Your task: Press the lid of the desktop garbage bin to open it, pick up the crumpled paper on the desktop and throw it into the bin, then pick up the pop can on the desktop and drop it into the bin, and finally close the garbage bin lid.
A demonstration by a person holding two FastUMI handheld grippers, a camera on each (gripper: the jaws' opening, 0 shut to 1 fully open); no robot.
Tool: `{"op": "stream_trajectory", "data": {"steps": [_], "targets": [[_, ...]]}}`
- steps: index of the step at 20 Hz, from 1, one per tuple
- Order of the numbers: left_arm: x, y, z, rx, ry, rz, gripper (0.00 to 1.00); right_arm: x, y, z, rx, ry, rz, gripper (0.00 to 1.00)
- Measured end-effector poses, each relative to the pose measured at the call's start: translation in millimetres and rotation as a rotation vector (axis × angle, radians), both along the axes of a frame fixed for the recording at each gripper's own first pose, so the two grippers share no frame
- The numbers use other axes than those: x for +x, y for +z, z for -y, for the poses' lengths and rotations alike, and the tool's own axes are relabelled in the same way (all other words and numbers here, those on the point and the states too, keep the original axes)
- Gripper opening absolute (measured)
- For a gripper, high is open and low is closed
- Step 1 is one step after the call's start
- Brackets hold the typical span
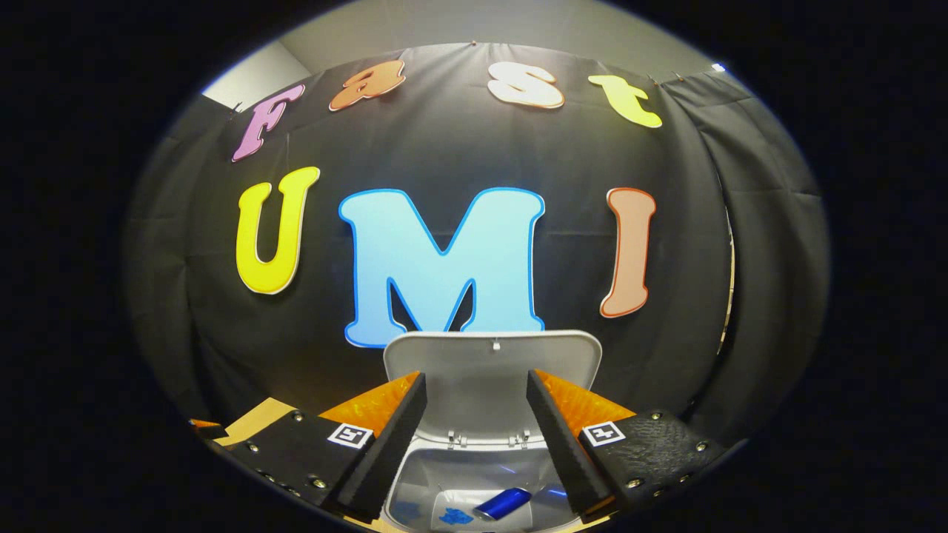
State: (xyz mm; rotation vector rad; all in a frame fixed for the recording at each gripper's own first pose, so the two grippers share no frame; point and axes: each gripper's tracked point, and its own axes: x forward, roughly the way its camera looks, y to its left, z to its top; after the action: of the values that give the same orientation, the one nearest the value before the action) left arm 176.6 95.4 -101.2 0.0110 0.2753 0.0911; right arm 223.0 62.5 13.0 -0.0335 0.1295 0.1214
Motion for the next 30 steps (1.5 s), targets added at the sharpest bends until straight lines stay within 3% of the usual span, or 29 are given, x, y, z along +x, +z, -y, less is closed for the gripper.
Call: {"op": "stream_trajectory", "data": {"steps": [2, 10, 17, 22, 30], "targets": [[-1, -2, 1, 0.003, 0.002, 0.000, 0.84, 6, 15, 0, 0.004, -0.004, 0.032, 0.88], [1, -5, 0, 0.006, 0.012, -0.007, 0.83, 33, 44, 5, -0.003, -0.025, 0.090, 0.88], [1, -8, -3, 0.013, 0.025, -0.014, 0.84, 52, 28, 3, -0.023, -0.024, 0.051, 0.87], [1, -6, -3, 0.021, 0.025, -0.011, 0.84, 44, 26, 4, -0.022, -0.017, 0.042, 0.88], [-5, 4, 3, 0.018, 0.012, 0.007, 0.81, -2, 14, 7, -0.006, -0.002, 0.016, 0.86]]}}
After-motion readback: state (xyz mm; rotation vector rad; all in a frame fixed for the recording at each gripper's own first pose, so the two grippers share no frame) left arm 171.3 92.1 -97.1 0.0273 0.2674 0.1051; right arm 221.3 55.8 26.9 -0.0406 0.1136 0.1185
